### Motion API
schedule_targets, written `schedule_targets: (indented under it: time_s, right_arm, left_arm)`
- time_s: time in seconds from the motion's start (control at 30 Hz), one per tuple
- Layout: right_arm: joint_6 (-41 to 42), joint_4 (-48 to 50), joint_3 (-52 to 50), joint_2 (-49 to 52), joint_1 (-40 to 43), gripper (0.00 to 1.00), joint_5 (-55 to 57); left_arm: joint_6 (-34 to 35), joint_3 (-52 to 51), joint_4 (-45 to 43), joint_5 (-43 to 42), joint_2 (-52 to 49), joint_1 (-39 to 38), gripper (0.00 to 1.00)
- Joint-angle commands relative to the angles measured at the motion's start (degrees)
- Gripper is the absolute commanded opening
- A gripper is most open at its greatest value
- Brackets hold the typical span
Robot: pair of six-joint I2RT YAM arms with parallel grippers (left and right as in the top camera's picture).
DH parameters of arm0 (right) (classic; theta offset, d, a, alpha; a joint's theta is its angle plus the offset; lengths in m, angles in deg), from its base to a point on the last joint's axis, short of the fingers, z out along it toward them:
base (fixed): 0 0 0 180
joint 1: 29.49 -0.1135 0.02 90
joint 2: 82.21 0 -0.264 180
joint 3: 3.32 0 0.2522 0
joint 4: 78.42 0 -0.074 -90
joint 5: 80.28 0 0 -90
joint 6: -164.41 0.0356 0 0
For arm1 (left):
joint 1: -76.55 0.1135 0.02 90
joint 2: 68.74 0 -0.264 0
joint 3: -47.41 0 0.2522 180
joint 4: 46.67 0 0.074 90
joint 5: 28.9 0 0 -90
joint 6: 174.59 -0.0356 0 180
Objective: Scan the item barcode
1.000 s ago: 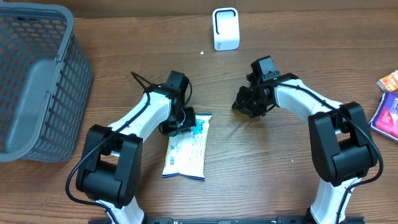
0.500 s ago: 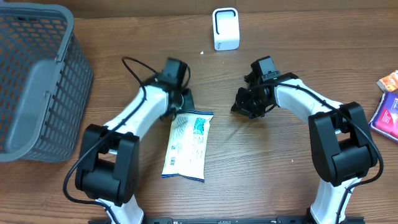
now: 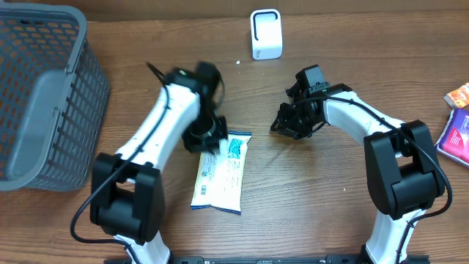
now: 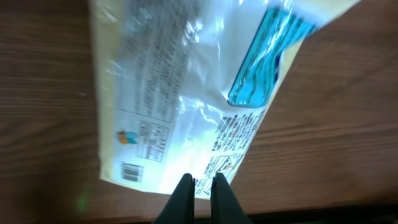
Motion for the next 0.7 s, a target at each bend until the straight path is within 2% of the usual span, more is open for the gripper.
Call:
schedule_targets:
  time_s: [0.0, 0.2, 0.37, 0.57, 0.67]
  right_arm:
    - [-0.42, 0.24, 1.6, -1.68, -0.04, 0.25, 0.66]
    - [-0.42, 0.26, 1.6, -1.68, -0.04, 0.26, 0.68]
    - [-0.42, 0.26, 1.6, -1.68, -0.04, 0.26, 0.66]
    - [-0.42, 0.07, 1.6, -1.68, -0.04, 0.26, 0.63]
    - [-0.39, -0.22, 1.6, -1.68, -0.04, 0.26, 0.63]
  left_arm:
    - [0.59, -6.86, -3.5, -1.73, -0.44, -2.03, 0.04]
    - [3.48, -13.16, -8.46, -1.51, -0.44, -1.57, 0.04]
    - [4.66, -17.14, -17.14, -1.51, -0.46, -1.57, 0.05]
    - [7.98, -18.53, -26.86, 0.48, -0.5, -1.29, 0.06]
    - [7.96, -18.47, -28.09, 1.86, -0.5, -0.22, 0.06]
